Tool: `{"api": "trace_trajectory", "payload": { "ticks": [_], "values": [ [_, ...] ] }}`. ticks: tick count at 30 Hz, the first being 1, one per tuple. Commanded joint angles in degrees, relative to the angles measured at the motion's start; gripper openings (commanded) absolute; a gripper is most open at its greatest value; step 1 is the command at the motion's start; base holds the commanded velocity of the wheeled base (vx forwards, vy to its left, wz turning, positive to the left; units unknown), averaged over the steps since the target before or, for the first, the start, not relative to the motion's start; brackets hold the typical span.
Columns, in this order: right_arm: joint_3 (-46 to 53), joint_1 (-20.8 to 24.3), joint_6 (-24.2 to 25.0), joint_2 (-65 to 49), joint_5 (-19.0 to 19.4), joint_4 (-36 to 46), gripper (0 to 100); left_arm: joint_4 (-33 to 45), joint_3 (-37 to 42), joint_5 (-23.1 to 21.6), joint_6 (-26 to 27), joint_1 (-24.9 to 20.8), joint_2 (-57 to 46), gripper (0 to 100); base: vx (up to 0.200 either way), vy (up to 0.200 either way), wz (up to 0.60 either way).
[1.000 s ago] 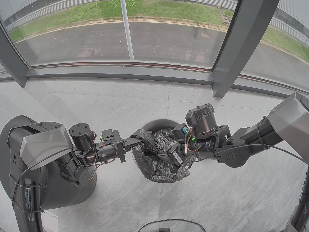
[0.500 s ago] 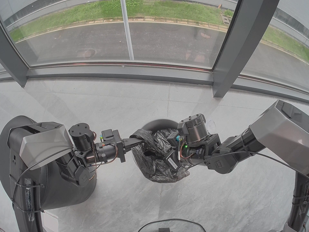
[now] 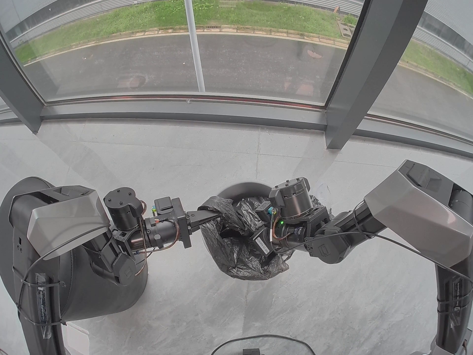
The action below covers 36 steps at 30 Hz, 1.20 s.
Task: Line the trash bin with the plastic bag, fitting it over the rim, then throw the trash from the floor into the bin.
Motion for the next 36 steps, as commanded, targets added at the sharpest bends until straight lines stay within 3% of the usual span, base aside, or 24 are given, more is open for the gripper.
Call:
{"api": "trace_trajectory", "payload": {
  "ticks": [1, 18, 20, 22, 23, 25, 32, 36],
  "values": [
    [-0.6, 0.02, 0.11, 0.34, 0.01, -0.09, 0, -0.06, 0.32, -0.01, 0.01, 0.0, -0.72, 0, 0.0, 0.0, 0.0],
    [-0.51, -0.51, 0.2, -3.7, -1.23, -0.09, 0, -0.06, 0.41, -0.09, 0.98, -0.18, -0.81, 0, 0.0, 0.0, 0.0],
    [-0.51, -0.69, 0.2, -4.05, -1.66, -0.09, 0, 0.03, 1.02, -0.09, 4.84, -0.26, -0.81, 0, 0.0, 0.0, 0.0],
    [-0.51, -0.77, 0.2, -4.93, -1.66, 0.0, 0, 1.0, 3.22, -0.18, 15.04, -0.62, -1.25, 0, 0.0, 0.0, 0.0],
    [-0.51, -0.77, 0.2, -4.93, -1.66, 0.0, 0, 1.09, 3.31, -0.18, 15.66, -0.62, -1.25, 0, 0.0, 0.0, 0.0],
    [-0.6, -0.95, 0.11, -4.93, -1.75, -0.09, 0, 3.46, 4.63, -0.09, 24.09, -0.79, -2.39, 0, 0.0, 0.0, 0.0],
    [-0.69, -0.95, 0.2, -4.93, -1.75, -0.09, 0, 11.81, 4.36, 1.05, 37.36, 1.32, -5.38, 0, 0.0, 0.0, 0.0],
    [-1.39, -0.95, 0.2, -4.93, -1.75, -0.09, 0, 16.38, 3.22, 1.31, 42.02, 1.85, -9.6, 0, 0.0, 0.0, 0.0]
  ]
}}
